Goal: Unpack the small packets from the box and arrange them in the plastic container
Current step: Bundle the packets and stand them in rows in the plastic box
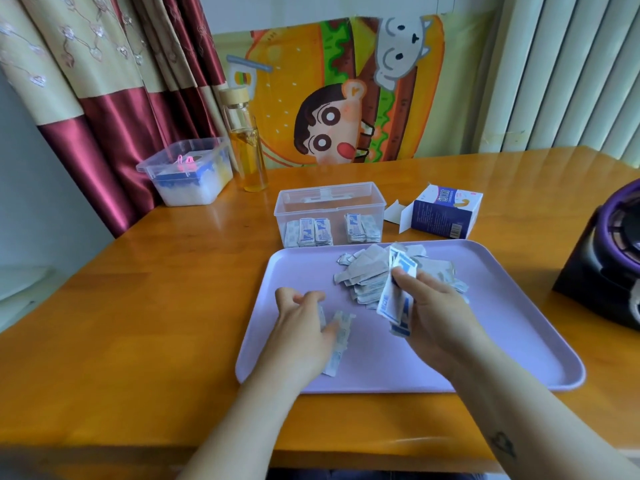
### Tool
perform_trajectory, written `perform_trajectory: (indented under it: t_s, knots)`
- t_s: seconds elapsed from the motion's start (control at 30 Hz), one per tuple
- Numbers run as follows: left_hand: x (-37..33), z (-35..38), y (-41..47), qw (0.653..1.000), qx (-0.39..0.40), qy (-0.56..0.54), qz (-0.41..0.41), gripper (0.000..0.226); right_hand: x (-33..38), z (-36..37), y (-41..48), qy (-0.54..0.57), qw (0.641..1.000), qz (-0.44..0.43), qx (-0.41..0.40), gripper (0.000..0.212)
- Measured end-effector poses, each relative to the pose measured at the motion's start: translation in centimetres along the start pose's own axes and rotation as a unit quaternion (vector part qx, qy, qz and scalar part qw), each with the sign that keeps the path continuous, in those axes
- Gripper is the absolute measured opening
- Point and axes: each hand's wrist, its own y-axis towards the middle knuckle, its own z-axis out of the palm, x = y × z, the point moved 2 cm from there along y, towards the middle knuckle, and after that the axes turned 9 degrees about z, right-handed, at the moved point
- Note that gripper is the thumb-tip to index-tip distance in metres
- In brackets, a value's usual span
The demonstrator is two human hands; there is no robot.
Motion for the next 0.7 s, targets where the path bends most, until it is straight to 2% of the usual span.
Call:
perform_trajectory:
  t_s: [0.07, 0.1, 0.13, 0.17, 0.23, 0.3, 0.33, 0.37, 0.47, 0.57, 0.7]
  knots:
    - [-0.1, -0.6, -0.2, 0.996, -0.018, 0.087, 0.010, 0.048, 0.0, -0.4, 0.0, -0.049, 0.999, -0.009, -0.001, 0.015]
    - [-0.4, -1.0, -0.3, 0.996, -0.034, 0.086, 0.020, 0.045, 0.1, -0.6, 0.0, -0.103, 0.994, -0.028, -0.004, 0.015]
    - [-0.8, -1.5, -0.4, 0.997, -0.043, 0.051, 0.033, 0.043, 0.4, -0.8, -0.2, -0.185, 0.981, -0.060, -0.008, 0.013]
    - [-1.3, -1.8, -0.5, 0.998, -0.045, -0.010, 0.051, 0.040, 0.9, -1.0, -0.3, -0.290, 0.952, -0.099, -0.012, 0.012]
    - [-2.5, -1.9, -0.7, 0.987, -0.027, -0.120, 0.099, 0.040, 1.6, -1.0, -0.6, -0.514, 0.840, -0.176, -0.004, 0.027]
    - [-3.2, -1.4, -1.0, 0.981, -0.001, -0.129, 0.143, 0.043, 1.9, -0.8, -1.0, -0.656, 0.729, -0.195, 0.021, 0.022]
    - [-3.3, -0.9, -1.1, 0.982, 0.007, -0.113, 0.154, 0.044, 1.8, -0.9, -1.0, -0.697, 0.691, -0.188, 0.025, 0.014]
    - [-3.3, -0.4, -1.3, 0.983, 0.013, -0.090, 0.161, 0.043, 1.6, -1.1, -1.0, -0.721, 0.669, -0.182, 0.023, 0.008]
    - [-3.5, 1.1, -1.6, 0.985, 0.025, -0.029, 0.171, 0.036, 0.9, -2.0, -1.2, -0.735, 0.657, -0.165, 0.016, 0.005]
    - [-4.0, 1.7, -1.5, 0.983, 0.021, -0.019, 0.179, 0.028, 0.8, -2.9, -1.7, -0.732, 0.663, -0.158, 0.009, 0.019]
    - [-4.1, 1.9, -1.2, 0.983, 0.022, -0.009, 0.180, 0.024, 1.5, -4.7, -2.5, -0.739, 0.658, -0.144, -0.022, 0.024]
